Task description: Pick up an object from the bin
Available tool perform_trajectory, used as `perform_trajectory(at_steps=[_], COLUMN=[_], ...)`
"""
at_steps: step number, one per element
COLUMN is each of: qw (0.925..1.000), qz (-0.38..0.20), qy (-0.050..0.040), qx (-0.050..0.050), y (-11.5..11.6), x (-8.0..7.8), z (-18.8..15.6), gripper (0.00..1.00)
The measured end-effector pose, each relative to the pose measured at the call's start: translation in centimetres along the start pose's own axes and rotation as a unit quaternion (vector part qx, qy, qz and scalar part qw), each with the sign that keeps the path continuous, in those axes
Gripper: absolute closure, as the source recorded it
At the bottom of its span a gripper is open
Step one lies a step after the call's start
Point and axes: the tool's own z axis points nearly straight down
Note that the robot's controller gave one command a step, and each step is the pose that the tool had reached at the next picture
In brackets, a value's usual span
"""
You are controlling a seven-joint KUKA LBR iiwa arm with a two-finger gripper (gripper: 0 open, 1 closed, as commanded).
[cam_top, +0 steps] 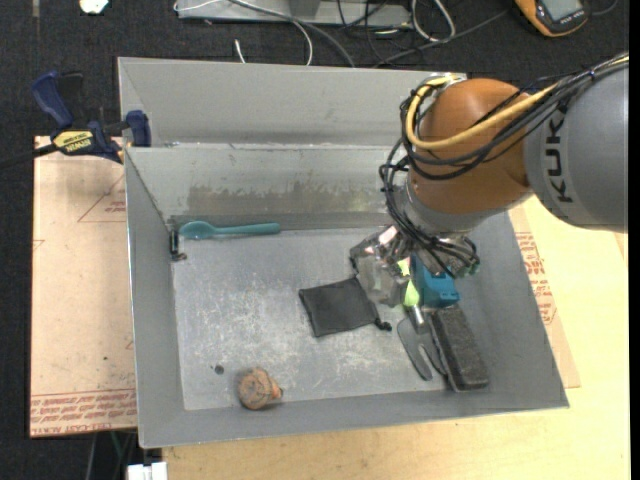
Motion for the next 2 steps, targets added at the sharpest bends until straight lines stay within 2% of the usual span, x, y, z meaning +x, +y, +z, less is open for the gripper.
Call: perform_trajectory(at_steps=[1, 2], qw=[1.0000, 1.0000], qz=[0.000, 0.000], qy=[0.0004, 0.0004], qx=[0.000, 0.000], y=[0.02, 0.02], x=[0.03, 0.02], z=[0.04, 0.04], gripper=[0.00, 0.00])
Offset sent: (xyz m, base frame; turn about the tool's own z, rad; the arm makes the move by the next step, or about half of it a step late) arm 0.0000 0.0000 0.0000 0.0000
